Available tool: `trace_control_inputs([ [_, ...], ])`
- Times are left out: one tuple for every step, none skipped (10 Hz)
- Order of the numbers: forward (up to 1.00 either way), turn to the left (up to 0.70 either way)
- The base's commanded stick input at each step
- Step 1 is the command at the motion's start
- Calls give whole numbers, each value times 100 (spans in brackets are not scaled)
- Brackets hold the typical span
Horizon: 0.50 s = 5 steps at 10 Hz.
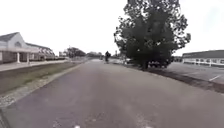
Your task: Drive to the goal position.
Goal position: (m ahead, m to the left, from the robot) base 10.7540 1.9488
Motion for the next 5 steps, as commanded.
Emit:
trace_control_inputs([
  [70,0],
  [70,0],
  [70,0],
  [70,0],
  [70,0],
])
